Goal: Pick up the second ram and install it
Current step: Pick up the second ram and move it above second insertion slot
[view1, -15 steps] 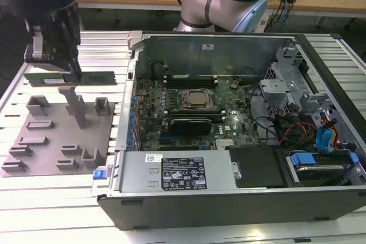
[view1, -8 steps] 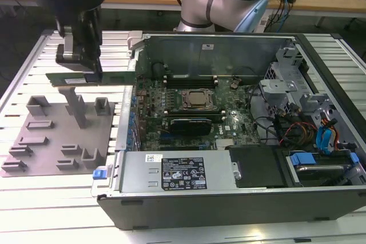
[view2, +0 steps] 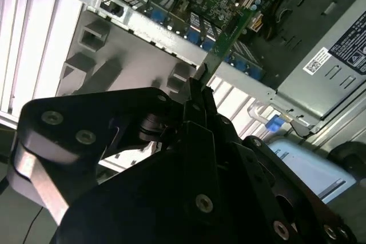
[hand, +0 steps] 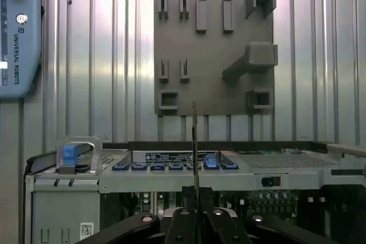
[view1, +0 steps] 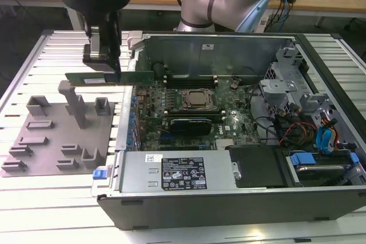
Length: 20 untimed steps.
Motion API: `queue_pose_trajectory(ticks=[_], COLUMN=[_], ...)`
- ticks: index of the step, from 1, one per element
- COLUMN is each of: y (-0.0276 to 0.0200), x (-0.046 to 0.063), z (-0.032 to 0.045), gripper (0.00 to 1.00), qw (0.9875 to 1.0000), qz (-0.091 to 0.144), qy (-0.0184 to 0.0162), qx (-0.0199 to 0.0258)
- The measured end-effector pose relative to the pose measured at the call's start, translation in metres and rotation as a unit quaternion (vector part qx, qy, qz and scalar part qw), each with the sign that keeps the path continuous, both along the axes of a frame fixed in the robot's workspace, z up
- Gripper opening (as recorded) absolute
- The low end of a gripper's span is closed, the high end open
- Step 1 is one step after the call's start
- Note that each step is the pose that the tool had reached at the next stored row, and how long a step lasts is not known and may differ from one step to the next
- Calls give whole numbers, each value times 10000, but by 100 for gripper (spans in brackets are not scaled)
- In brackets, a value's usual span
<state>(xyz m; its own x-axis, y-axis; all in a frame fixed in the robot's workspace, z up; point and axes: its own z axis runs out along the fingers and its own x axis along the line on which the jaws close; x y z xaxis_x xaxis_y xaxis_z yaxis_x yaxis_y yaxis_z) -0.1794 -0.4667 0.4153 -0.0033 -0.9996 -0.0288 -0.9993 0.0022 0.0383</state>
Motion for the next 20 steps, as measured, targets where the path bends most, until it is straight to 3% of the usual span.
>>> queue_pose_trajectory(ticks=[6,20], y=[1,3], x=[270,714], z=[0,0], gripper=[11,11], qw=[10000,10000], qz=[1,0], qy=[7,19], qx=[1,0])
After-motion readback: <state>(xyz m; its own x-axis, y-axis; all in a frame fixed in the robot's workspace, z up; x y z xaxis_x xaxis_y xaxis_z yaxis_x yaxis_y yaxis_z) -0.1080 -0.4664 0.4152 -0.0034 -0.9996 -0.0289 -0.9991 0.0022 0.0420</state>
